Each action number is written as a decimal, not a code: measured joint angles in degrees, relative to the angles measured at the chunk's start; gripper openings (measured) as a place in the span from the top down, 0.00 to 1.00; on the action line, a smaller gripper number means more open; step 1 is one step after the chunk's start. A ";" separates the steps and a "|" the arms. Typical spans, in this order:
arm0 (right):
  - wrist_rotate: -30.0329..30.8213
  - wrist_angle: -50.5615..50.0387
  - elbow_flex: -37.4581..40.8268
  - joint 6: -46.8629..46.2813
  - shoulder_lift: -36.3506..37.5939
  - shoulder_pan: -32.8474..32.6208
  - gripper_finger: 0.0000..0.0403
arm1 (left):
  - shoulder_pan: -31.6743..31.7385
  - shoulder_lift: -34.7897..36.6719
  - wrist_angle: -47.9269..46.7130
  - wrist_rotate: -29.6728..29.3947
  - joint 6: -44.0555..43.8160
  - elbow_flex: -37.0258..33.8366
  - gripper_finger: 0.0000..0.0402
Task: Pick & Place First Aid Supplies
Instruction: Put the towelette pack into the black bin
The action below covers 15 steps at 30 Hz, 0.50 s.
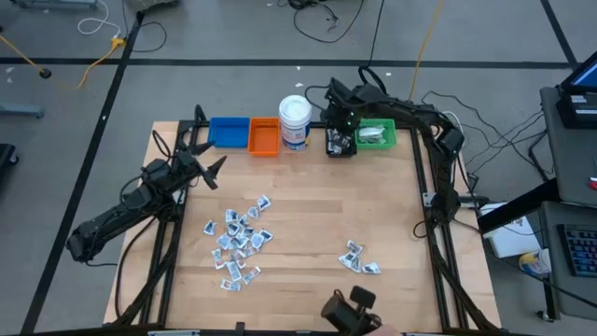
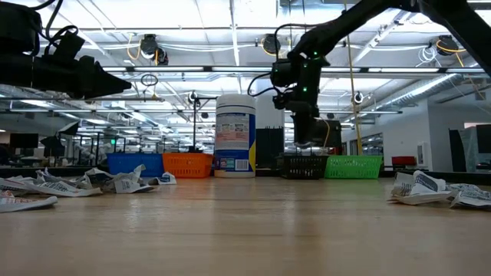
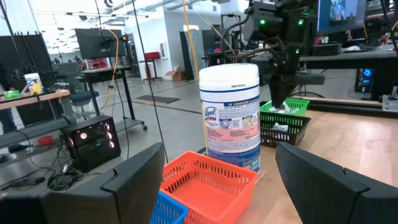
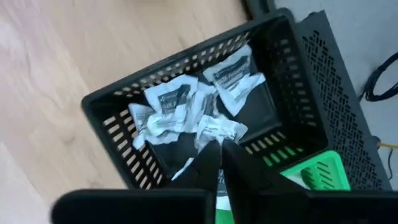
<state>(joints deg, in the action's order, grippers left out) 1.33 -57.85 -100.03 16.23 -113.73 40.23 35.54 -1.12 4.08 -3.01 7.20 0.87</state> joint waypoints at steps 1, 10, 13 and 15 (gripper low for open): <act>-0.09 -0.16 0.01 0.11 0.01 0.00 0.94 | 0.01 0.01 0.00 -0.01 0.00 -0.01 0.23; -1.56 -2.14 0.09 -2.47 0.34 -0.34 0.67 | 0.01 0.01 0.01 0.00 0.00 0.01 0.23; -1.67 -5.62 0.13 -4.06 1.52 -1.33 0.62 | 0.01 0.00 0.01 0.00 0.00 0.01 0.23; -1.51 -7.39 1.03 -4.34 3.02 -2.12 0.61 | -0.01 0.00 0.01 0.00 0.00 0.00 0.23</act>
<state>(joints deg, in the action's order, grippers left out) -0.18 -65.25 -99.00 11.89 -110.72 38.11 35.53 -1.11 4.10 -3.01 7.20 0.88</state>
